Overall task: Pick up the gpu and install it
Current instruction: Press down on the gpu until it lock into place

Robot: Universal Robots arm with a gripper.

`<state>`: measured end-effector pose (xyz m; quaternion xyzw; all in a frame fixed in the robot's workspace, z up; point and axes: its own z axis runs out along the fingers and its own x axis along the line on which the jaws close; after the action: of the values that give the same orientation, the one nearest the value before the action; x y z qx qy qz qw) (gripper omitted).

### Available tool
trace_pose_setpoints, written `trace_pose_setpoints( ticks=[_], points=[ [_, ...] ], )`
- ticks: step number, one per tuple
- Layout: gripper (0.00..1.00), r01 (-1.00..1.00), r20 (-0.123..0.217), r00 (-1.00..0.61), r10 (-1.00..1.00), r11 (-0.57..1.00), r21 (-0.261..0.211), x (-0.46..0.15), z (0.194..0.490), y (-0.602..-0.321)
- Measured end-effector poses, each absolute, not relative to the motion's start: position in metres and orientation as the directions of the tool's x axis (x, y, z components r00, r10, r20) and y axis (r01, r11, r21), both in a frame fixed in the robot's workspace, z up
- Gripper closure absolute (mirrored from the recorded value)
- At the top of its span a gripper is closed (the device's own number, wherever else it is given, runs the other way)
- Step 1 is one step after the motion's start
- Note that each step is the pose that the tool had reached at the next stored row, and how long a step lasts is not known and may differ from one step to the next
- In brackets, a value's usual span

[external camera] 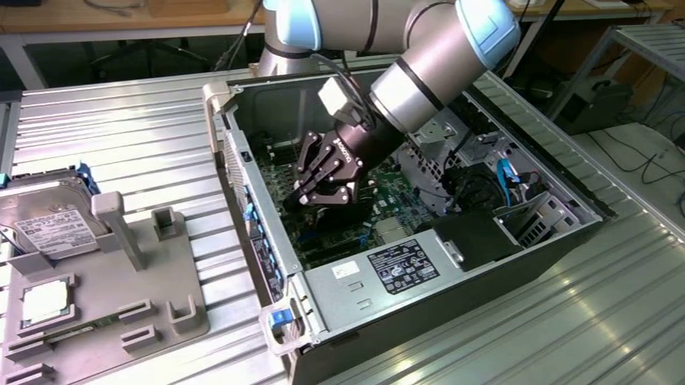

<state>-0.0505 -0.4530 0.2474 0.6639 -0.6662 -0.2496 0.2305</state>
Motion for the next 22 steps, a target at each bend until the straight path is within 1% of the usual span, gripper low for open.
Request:
trace_pose_setpoints(
  ticks=[3,6,10,14,19,20,22],
  points=[
    [0.89,-0.776,-0.009,-0.012,-1.0,0.003,0.631,-0.051,0.248,-0.452],
    [0.89,-0.789,-0.008,-0.012,-1.0,0.004,0.614,-0.053,0.248,-0.451],
    [0.89,-0.829,-0.002,-0.011,-1.0,0.008,0.56,-0.054,0.249,-0.447],
    [0.89,-0.838,0.011,-0.011,-1.0,0.015,0.545,-0.057,0.25,-0.442],
    [0.89,-0.854,0.011,-0.012,-1.0,0.016,0.519,-0.064,0.249,-0.442],
    [0.89,-0.861,0.008,-0.012,-1.0,0.014,0.508,-0.063,0.252,-0.441],
    [0.89,-0.861,0.01,-0.012,-1.0,0.016,0.509,-0.064,0.268,-0.442]
  ],
)
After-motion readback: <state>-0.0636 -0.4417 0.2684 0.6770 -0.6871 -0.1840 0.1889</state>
